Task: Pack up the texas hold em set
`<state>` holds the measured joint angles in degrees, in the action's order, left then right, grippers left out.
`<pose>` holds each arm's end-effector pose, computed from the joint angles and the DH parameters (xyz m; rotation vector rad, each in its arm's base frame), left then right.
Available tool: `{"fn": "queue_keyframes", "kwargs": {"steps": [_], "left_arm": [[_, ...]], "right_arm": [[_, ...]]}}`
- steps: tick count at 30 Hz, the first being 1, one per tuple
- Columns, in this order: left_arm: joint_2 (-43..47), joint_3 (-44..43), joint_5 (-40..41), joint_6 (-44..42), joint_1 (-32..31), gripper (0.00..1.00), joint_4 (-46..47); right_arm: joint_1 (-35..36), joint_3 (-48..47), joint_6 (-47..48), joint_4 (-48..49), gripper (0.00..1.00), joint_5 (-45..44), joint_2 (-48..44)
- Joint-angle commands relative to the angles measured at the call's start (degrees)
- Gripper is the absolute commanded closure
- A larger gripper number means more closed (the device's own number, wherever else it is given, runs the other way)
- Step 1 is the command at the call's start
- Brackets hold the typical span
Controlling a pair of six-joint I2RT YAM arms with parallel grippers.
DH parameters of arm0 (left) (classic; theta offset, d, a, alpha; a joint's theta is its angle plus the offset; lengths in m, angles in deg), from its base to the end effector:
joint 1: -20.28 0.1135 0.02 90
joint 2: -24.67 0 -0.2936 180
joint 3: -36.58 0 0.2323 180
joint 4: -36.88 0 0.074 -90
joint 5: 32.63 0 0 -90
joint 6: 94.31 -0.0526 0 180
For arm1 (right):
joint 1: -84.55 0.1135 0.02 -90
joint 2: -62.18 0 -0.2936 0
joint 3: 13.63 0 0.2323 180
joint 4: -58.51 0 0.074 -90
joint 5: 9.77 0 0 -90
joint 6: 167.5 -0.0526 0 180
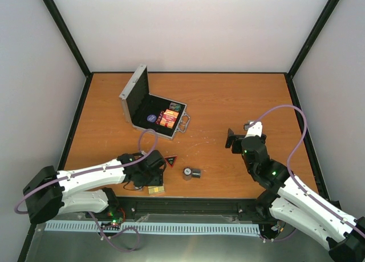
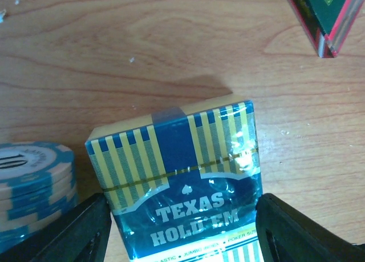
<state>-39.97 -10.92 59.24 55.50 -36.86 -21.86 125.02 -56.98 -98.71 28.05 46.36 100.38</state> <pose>0.0813 -0.1226 0.1876 -0.0752 2.9704 -0.2883 0.1157 0.0601 0.2656 0.0434 1.9351 0.1201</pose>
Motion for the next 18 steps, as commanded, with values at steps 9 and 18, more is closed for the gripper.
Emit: {"fn": "queue_keyframes", "kwargs": {"steps": [9, 18], "left_arm": [[-5.98, -2.62, -0.74, -5.43, -1.00, 0.29, 6.28], [-12.25, -6.96, 3.35, -5.15, -6.21, 0.21, 2.25]], "right_arm": [[-0.48, 0.83, 0.13, 1.77, 0.00, -1.55, -0.17], [-0.48, 0.81, 0.29, 1.86, 0.00, -1.63, 0.21]]}}
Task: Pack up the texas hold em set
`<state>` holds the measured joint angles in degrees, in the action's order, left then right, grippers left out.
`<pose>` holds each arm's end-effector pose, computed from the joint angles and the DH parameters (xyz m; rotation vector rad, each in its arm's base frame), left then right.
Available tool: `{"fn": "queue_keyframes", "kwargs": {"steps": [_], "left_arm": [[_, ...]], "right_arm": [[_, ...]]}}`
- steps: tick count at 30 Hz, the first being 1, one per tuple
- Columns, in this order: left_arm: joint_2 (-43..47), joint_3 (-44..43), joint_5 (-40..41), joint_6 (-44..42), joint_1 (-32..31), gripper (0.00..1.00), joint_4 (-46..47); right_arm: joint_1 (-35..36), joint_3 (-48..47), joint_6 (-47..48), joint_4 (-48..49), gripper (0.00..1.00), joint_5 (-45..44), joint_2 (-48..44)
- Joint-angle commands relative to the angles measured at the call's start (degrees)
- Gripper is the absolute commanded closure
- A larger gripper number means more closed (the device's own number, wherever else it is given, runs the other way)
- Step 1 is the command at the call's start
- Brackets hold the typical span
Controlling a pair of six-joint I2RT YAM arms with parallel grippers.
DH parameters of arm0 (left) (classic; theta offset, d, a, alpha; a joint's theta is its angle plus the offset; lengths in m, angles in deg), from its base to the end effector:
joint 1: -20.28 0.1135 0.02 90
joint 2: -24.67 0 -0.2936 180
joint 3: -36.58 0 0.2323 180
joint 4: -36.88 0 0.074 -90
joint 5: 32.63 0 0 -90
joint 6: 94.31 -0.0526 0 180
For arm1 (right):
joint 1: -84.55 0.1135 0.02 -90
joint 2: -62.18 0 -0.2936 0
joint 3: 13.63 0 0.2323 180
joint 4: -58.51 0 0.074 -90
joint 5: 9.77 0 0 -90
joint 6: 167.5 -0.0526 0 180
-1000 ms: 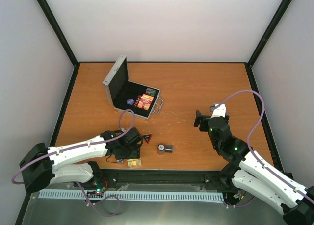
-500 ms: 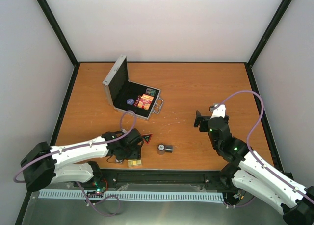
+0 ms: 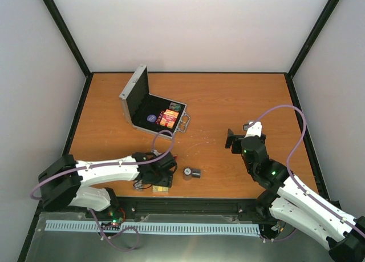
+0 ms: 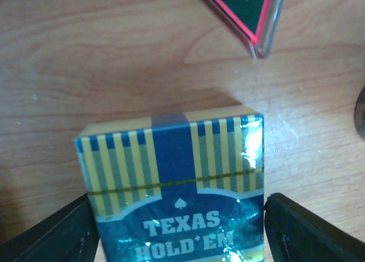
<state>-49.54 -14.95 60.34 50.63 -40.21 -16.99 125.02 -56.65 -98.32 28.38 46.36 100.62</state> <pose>0.0929 -0.1587 0.1834 0.1344 2.9589 -0.2542 0.1162 0.0606 0.2638 0.0352 1.9384 0.1130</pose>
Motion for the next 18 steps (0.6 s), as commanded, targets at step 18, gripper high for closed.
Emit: {"fn": "queue_keyframes", "kwargs": {"steps": [18], "left_arm": [[-6.98, -6.17, 6.26, 1.24, -5.74, 0.24, -6.02]], "right_arm": [[-0.48, 0.71, -0.08, 1.64, 0.00, -1.60, -0.21]]}}
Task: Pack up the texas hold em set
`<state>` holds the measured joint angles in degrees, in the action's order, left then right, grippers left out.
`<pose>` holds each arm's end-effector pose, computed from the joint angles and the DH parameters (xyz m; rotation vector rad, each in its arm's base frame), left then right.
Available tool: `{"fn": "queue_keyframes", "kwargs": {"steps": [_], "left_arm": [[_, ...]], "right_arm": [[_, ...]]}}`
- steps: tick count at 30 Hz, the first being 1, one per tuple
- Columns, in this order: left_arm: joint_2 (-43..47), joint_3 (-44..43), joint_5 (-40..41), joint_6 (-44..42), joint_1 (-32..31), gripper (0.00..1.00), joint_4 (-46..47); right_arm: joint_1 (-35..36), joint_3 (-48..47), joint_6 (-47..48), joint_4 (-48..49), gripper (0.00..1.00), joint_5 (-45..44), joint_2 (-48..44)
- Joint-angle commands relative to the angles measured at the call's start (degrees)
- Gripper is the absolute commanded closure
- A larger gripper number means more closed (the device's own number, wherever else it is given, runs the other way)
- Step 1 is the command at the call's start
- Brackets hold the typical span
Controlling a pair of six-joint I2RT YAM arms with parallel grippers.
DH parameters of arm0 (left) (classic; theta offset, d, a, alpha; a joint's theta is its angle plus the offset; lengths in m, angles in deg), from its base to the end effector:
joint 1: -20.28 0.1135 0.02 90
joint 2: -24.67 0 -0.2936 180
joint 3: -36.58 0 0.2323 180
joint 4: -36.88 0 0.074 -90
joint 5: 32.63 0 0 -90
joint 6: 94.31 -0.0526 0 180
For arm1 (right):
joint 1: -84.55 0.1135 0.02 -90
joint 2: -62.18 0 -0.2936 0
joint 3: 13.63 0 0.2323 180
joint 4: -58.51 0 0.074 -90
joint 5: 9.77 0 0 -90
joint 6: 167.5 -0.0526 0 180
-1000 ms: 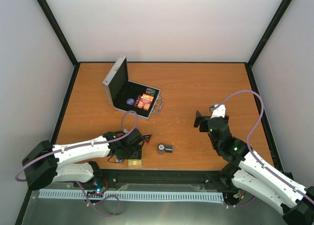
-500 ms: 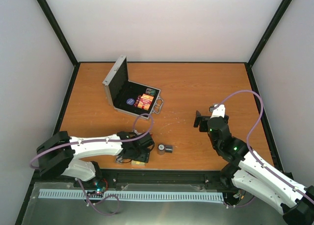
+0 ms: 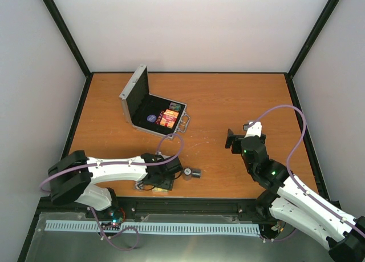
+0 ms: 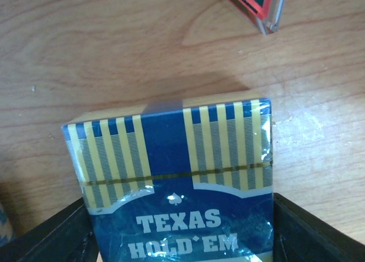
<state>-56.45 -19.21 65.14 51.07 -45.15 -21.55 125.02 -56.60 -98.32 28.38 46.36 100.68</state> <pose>0.0889 -0.1774 0.1788 0.2492 2.9593 -0.0412 0.1163 0.0607 0.2634 0.0344 1.9399 0.1118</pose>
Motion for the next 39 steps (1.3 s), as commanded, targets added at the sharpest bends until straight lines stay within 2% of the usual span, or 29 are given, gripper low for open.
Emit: {"fn": "queue_keyframes", "kwargs": {"steps": [1, 6, 10, 18, 27, 32, 39], "left_arm": [[0.00, -1.84, 1.46, 0.81, -0.82, 0.25, -1.43], [0.43, -1.62, 0.84, -0.37, -0.76, 0.32, -0.26], [0.37, -1.55, 0.99, -0.93, -0.78, 0.33, -0.30], [0.18, -1.70, 1.17, 0.15, -0.79, 0.21, -1.02], [-1.01, -2.64, 2.72, 1.03, -0.76, 0.14, -3.68], [-0.37, -2.63, 3.38, 1.45, -0.76, 0.15, -5.08], [0.62, -2.34, 3.24, 1.64, -0.80, 0.24, -4.55]], "right_arm": [[-0.48, 0.67, -0.02, 1.72, 0.00, -1.59, -0.10], [-0.48, 0.58, 0.02, 1.80, 0.00, -1.56, 0.49], [-0.48, 0.52, 0.10, 1.80, 0.00, -1.60, 0.74], [-0.48, 0.58, 0.16, 1.80, 0.00, -1.69, 1.04], [-0.48, 0.54, 0.21, 1.76, 0.00, -1.67, 1.16], [-0.48, 0.52, 0.19, 1.83, 0.00, -1.72, 1.16], [-0.48, 0.46, 0.18, 1.84, 0.00, -1.62, 1.31]]}}
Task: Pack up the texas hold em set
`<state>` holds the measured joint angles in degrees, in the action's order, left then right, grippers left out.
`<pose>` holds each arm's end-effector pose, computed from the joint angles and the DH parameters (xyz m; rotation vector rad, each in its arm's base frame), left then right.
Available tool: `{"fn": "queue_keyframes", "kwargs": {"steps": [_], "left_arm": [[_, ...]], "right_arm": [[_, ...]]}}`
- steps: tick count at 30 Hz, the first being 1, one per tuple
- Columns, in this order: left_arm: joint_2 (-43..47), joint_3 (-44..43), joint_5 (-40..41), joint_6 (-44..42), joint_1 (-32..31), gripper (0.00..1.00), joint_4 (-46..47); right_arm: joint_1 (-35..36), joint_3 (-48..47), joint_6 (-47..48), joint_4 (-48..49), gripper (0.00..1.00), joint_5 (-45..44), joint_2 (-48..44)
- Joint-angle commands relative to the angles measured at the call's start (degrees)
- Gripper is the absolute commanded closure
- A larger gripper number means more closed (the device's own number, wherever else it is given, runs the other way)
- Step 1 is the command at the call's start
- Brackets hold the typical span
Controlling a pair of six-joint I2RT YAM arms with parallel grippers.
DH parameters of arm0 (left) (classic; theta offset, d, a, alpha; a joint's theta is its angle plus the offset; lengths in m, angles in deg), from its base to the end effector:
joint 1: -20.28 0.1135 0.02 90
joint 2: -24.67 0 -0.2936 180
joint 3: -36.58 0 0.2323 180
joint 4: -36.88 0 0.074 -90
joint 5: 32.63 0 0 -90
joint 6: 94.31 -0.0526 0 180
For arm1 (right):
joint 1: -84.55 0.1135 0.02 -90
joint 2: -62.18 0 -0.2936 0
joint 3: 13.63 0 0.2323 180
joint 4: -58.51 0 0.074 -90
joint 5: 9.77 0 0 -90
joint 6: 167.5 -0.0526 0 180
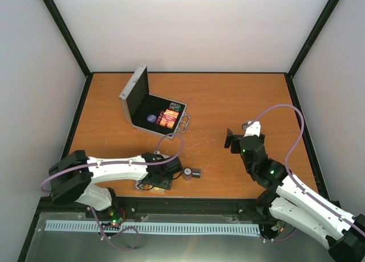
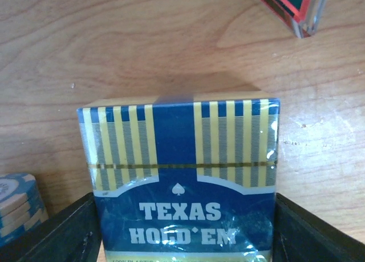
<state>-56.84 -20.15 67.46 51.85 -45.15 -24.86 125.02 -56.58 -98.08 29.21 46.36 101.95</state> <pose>0.0895 -0.1737 0.1810 0.2311 2.9489 0.0490 0.1194 0.0633 0.2624 0.0273 1.9462 0.1039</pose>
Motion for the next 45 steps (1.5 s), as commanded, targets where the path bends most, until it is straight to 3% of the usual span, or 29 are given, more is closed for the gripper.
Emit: {"fn": "queue_keyframes", "kwargs": {"steps": [1, 9, 16, 21, 30, 45], "left_arm": [[0.93, -1.28, 0.59, 0.61, -0.76, 0.25, -0.96], [0.61, -1.36, -0.96, -3.24, -0.84, 0.32, 2.65], [0.53, -1.91, -0.86, -5.75, -0.95, 0.30, 2.38], [0.49, -1.45, -0.97, -3.63, -0.93, 0.23, 1.87], [0.13, -0.30, -0.87, -0.46, -0.97, 0.23, 3.48], [-0.70, 0.75, -0.42, 0.87, -0.95, 0.33, 4.14]], "right_arm": [[-0.48, 0.44, -0.03, 0.97, 0.00, -1.62, 0.05], [-0.48, 0.44, -0.04, 1.01, 0.00, -1.60, 0.21], [-0.48, 0.39, 0.05, 1.06, 0.00, -1.61, 0.61], [-0.48, 0.23, 0.05, 1.10, 0.00, -1.67, 0.92], [-0.48, 0.28, 0.03, 1.01, 0.00, -1.60, 0.85], [-0.48, 0.34, 0.03, 0.75, 0.00, -1.67, 0.08]]}}
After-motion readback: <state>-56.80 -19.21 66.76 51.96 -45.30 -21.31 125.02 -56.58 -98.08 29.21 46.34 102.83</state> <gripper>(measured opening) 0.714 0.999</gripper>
